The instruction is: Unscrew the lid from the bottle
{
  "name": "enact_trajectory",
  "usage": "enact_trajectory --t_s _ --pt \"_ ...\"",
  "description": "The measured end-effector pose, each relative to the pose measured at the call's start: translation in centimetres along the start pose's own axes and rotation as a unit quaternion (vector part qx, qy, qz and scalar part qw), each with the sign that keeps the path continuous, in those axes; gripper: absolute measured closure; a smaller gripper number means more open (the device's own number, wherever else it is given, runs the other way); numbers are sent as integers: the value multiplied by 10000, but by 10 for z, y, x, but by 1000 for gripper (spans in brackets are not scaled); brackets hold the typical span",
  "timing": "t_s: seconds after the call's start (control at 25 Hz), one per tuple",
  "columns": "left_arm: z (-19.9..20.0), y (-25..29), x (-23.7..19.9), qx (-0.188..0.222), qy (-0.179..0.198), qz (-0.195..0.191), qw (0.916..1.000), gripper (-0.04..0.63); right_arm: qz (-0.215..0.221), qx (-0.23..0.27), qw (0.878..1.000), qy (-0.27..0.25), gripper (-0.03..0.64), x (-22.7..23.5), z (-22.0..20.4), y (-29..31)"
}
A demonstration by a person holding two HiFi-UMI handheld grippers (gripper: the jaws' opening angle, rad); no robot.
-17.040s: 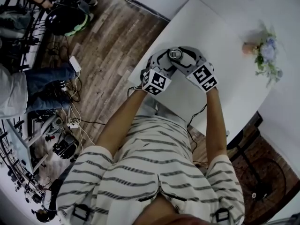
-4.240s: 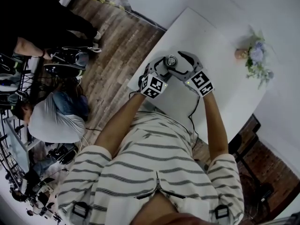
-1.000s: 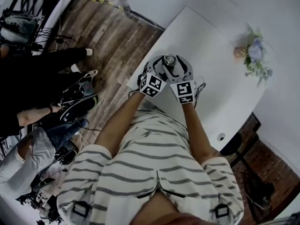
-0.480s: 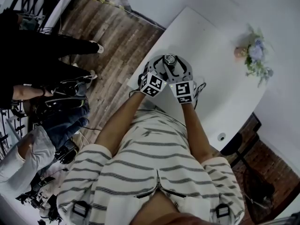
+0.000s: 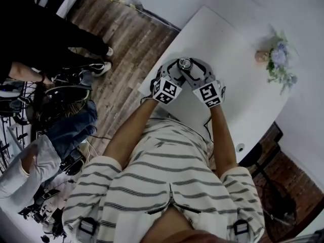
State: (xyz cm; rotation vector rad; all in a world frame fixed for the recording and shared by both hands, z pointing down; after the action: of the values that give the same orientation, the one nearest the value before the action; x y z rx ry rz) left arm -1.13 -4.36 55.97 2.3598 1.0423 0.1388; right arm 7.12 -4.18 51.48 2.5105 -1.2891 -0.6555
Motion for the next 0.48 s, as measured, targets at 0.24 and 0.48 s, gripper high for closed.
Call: enact_trajectory --t_s 0.24,0.48 --pt "0 -1 0 2 10 0 10000 296 1455 249 9871 -626 378 17 0 3" --pt "1 0 -2 -1 5 -3 10000 296 2601 119 9569 -1283 378 30 6 12"
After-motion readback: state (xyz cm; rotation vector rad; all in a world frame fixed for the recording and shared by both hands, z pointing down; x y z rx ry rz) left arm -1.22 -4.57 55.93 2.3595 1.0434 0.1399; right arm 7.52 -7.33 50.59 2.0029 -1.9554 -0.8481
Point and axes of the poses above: the fingertips, and each gripper's own axes: y forward along the fingers, x to its right, z out of its top, the point moved 7 cm from there along -y, backward along the fingers, and after that the axes turned 13 degrees about -y, right-handed, at the moved point
